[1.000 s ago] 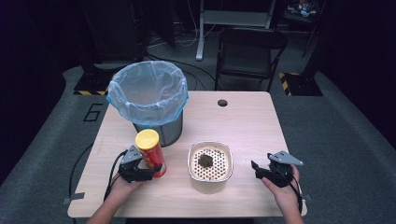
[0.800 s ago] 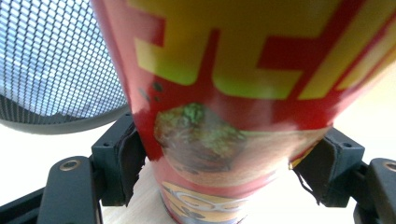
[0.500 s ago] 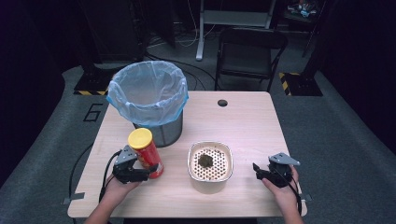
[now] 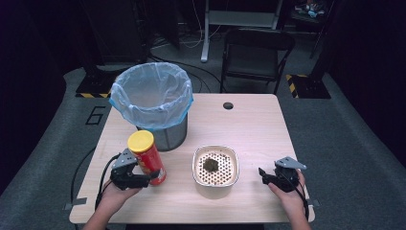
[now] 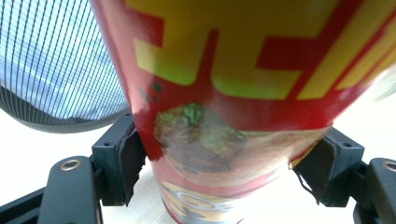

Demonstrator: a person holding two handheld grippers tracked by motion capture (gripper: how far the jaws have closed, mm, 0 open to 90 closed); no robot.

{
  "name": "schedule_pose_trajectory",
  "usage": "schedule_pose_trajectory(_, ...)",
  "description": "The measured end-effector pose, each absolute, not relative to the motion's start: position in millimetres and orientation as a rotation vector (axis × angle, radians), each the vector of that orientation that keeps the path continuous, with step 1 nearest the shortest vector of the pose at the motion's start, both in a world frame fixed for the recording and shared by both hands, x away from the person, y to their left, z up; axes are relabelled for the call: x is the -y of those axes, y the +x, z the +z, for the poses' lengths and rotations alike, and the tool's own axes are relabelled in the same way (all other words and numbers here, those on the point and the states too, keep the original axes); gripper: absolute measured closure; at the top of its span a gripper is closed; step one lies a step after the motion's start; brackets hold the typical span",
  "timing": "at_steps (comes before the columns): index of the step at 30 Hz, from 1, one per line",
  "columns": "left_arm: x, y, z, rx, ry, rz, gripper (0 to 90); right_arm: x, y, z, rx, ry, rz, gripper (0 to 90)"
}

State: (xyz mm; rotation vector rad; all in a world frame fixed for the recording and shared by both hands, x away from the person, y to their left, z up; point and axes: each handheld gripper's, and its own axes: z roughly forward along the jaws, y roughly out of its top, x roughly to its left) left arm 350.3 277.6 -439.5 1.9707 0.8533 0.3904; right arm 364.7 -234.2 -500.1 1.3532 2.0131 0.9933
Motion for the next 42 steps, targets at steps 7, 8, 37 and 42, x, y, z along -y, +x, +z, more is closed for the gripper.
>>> schedule_pose_trajectory(7, -269, 345, -415, -0.828, 1.994, 0.4, 24.2, 230, 365, -503, -2.036, 1.341, 0.978, 27.1)
schedule_pose_trajectory(8, -269, 345, -410, -0.826, 2.001, 0.402, 24.2, 230, 365, -503, -2.036, 1.341, 0.978, 27.1)
schedule_pose_trajectory(37, -274, 349, -272, -0.846, 1.959, 0.449, 24.3, 232, 368, -510, -2.076, 1.324, 0.938, 27.6)
schedule_pose_trajectory(42, -275, 350, -254, -0.839, 1.954, 0.467, 24.4, 234, 369, -511, -2.071, 1.319, 0.942, 27.6)
